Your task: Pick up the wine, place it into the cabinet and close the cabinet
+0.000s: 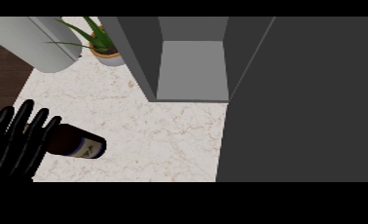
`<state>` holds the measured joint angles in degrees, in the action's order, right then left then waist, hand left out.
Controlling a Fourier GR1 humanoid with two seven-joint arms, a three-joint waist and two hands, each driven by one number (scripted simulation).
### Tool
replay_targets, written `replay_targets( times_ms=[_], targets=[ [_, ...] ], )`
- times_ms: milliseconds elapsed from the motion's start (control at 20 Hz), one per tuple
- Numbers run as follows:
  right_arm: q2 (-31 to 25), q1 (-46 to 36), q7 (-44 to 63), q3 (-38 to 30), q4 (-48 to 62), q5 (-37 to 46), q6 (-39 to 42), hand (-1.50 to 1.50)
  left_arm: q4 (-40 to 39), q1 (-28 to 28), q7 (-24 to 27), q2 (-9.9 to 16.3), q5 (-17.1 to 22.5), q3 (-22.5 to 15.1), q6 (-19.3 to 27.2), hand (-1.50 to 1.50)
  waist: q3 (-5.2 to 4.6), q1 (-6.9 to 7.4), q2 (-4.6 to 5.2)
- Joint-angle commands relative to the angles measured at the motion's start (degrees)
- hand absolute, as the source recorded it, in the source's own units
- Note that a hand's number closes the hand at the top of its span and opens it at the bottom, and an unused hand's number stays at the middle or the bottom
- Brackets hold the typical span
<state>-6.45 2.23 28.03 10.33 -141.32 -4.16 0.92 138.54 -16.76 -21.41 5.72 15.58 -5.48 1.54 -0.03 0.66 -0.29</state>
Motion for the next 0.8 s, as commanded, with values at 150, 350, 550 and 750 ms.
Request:
replay_targets(
  times_ms=[150, 350, 550, 750],
  targets=[
    [0.80, 0.20, 3.32, 3.30, -5.77, 1.79, -1.31, -1.50, 11.16, 2.35, -5.18, 0.95, 5.43, 6.23, 2.48, -1.50, 0.03, -0.46, -0.03],
    [-0.36, -1.05, 3.01, -0.97, -3.79, -0.51, -0.99, -1.50, 9.64, 2.59, -5.41, 2.65, 11.38, 12.99, -0.20, -1.50, 0.02, -0.11, 0.03],
    [-0.91, 1.24, 3.27, -1.31, -6.60, -0.47, -0.55, -1.50, 3.61, 0.43, -1.51, 2.35, 14.98, 19.22, -4.31, -1.50, -0.03, -0.15, -0.07],
    [-0.06, -0.66, 6.69, 0.65, -7.92, 0.39, -2.08, -1.50, 2.12, 3.41, -4.91, 3.02, 15.87, 21.57, -4.14, -1.50, -0.02, -0.33, -0.02]
  ],
)
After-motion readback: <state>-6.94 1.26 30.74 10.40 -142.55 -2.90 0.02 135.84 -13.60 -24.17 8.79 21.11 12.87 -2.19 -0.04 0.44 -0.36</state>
